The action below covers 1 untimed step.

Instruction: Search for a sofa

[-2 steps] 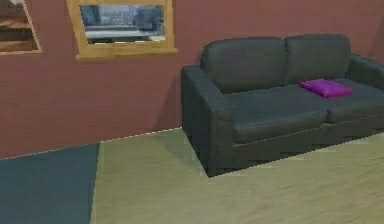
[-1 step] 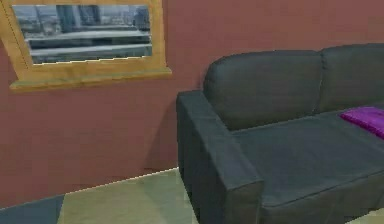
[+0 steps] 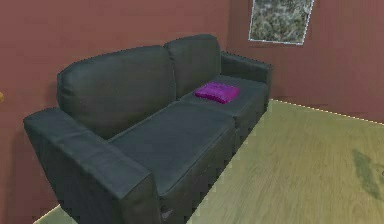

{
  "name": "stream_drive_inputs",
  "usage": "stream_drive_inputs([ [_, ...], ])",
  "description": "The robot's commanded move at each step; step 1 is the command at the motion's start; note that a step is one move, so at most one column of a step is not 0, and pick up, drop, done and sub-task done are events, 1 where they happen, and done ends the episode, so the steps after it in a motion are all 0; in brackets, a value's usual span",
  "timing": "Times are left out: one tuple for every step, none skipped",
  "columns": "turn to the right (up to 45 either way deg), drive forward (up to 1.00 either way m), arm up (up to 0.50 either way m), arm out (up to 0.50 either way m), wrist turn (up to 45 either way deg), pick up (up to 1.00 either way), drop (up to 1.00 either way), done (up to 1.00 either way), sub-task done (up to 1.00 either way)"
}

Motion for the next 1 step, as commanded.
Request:
stream_drive_inputs([
  [0.0, 0.0, 0.0, 0.0, 0.0, 0.0, 0.0, 1.0, 0.0],
])
